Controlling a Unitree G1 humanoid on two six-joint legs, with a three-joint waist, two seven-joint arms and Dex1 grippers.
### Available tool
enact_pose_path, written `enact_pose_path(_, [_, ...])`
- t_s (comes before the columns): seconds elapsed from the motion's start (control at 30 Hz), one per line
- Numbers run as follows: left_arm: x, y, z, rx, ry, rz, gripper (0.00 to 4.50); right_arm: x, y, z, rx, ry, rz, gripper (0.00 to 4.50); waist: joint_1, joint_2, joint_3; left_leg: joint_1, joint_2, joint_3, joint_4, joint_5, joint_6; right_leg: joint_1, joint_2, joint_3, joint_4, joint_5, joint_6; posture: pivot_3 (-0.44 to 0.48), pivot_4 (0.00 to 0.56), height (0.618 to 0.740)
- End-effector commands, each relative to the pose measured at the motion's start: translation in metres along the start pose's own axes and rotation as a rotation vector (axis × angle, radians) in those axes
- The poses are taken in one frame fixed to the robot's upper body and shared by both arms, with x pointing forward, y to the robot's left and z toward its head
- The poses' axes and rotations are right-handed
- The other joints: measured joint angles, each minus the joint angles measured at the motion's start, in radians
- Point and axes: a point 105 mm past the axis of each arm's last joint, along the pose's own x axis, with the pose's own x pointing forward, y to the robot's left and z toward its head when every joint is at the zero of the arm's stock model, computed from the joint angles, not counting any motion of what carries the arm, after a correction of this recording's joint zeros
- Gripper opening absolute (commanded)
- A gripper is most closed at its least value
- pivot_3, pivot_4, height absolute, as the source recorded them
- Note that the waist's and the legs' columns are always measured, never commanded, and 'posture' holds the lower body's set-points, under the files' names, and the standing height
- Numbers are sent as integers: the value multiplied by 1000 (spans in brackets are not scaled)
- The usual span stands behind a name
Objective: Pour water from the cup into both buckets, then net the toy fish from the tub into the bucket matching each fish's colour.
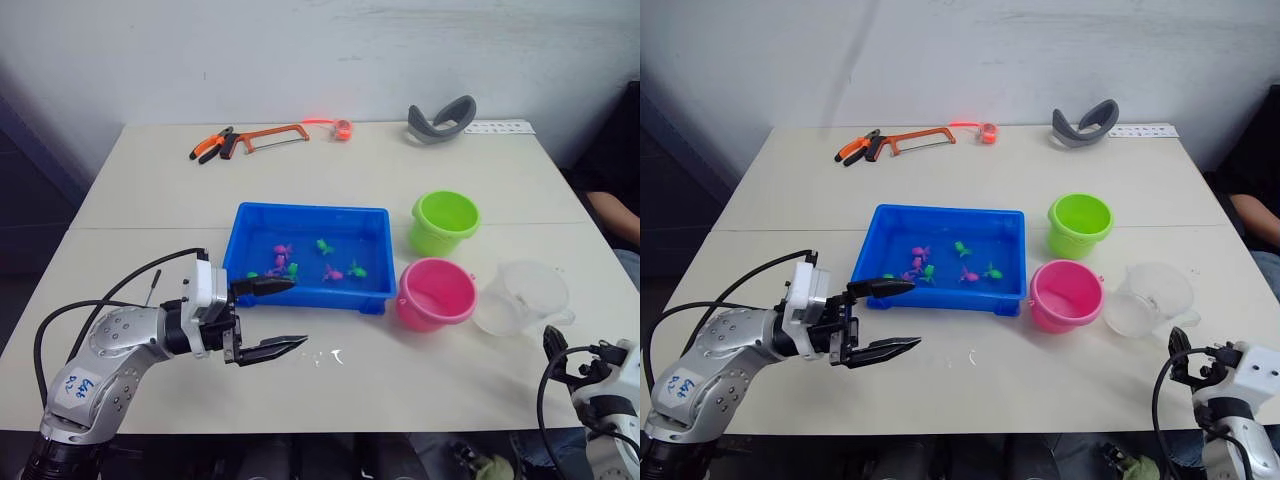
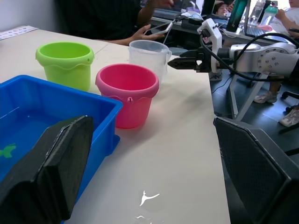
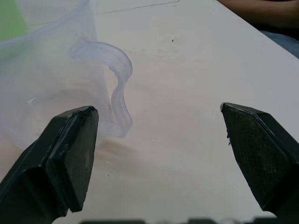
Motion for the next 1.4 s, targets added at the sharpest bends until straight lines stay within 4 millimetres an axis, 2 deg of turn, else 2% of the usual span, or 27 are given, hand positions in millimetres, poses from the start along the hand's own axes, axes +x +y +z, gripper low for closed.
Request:
enact_pose_path(0.03, [3, -3, 10, 49, -17, -13, 4469, 4, -10, 5, -22, -22, -36, 4500, 0, 0, 0, 0, 0, 0, 0, 0, 0, 0, 0, 0, 0, 0, 0, 0, 150, 740])
enact_pose_path(0.23, [2, -1, 10, 57, -11, 3, 4469, 13, -18, 4, -1, -32, -87, 4500, 0, 0, 0, 0, 0, 0, 0, 0, 0, 0, 0, 0, 0, 0, 0, 0, 150, 740])
enact_pose_path(0.83, [2, 4, 10, 65, -14, 26, 4469, 36, -2, 6, 106, -81, -17, 4500, -2, 0, 0, 0, 0, 0, 0, 0, 0, 0, 0, 0, 0, 0, 0, 0, 150, 740])
enact_pose_path(0.97, [3, 6, 9, 65, -16, 21, 4500, 42, 5, 10, 129, -114, 39, 3236, -2, 0, 0, 0, 0, 0, 0, 0, 0, 0, 1, 0, 0, 0, 0, 0, 150, 740])
enact_pose_path(1.17, [4, 10, 7, 70, -19, 20, 4500, 41, 9, 20, 140, -172, 88, 118, 1, 0, 0, 0, 0, 0, 0, 0, 0, 0, 1, 0, 0, 0, 0, 0, 150, 740])
enact_pose_path(1.4, [6, 10, 3, 56, -28, 22, 4500, 29, 4, 34, 111, -213, 116, 46, 0, 1, 1, -1, 0, 0, 0, 0, 0, 0, 1, 0, -1, 0, 1, 0, 150, 740])
